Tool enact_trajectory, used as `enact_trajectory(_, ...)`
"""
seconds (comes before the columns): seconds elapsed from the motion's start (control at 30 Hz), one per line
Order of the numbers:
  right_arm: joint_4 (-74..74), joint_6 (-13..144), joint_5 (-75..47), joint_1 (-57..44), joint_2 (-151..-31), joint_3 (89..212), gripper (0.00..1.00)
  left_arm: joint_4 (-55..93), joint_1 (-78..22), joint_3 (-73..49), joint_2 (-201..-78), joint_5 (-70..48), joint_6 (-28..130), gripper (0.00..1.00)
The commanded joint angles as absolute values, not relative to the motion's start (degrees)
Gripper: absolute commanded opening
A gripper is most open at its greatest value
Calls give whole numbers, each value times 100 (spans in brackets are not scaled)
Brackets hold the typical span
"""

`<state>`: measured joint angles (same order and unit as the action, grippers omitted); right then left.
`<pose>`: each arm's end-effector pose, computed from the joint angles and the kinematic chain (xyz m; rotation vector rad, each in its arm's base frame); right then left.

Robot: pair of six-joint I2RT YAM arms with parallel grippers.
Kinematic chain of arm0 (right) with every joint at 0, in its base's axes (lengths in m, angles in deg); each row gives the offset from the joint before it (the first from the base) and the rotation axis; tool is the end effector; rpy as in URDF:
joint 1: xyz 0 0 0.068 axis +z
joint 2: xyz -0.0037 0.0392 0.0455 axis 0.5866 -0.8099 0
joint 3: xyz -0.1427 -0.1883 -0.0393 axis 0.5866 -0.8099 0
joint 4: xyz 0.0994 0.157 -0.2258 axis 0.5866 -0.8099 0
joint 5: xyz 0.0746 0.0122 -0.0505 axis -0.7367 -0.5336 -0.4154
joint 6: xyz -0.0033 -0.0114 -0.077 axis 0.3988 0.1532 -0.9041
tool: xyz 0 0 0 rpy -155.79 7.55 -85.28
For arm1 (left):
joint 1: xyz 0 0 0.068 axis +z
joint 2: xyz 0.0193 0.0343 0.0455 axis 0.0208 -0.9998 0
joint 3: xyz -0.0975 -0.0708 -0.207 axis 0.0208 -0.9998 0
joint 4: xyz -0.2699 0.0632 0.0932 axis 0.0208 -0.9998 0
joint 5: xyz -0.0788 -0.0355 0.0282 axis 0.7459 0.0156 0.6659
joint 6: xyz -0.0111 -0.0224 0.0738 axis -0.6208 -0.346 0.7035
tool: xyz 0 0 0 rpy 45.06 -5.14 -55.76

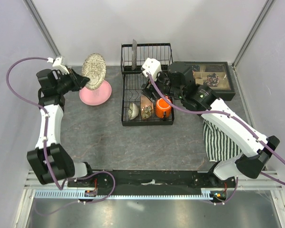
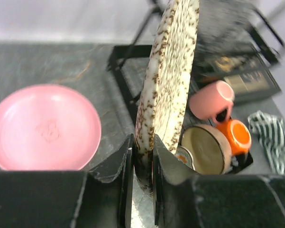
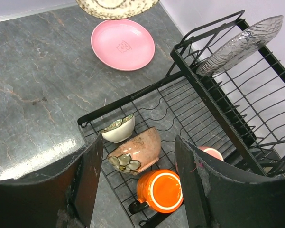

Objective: Unload the mixed dishes from the dish rack
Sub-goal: Place the plate at the center of the board.

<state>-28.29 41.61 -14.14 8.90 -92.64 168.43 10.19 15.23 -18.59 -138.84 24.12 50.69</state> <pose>0.2670 0.2782 0.4098 -1.0592 1.5863 0.4601 0.3581 0.0578 0.3189 0.0913 1.8079 -0.6362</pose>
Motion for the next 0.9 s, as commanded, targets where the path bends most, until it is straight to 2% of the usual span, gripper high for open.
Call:
enact_trajectory(0.0, -2553, 4098, -1299, 882, -9047, 16766, 69, 1270, 1542, -1602, -14415, 1176, 3570, 1)
enact_trajectory(0.37, -2430, 4072, -1246, 864, -9065, 16520, 69, 1515, 1542, -1707, -15961, 859, 1977, 2)
enact_trajectory(0.87, -2377, 4054, -1290, 794, -9030, 16300, 69, 1850, 1577, -1549, -17149, 1105, 1862, 2)
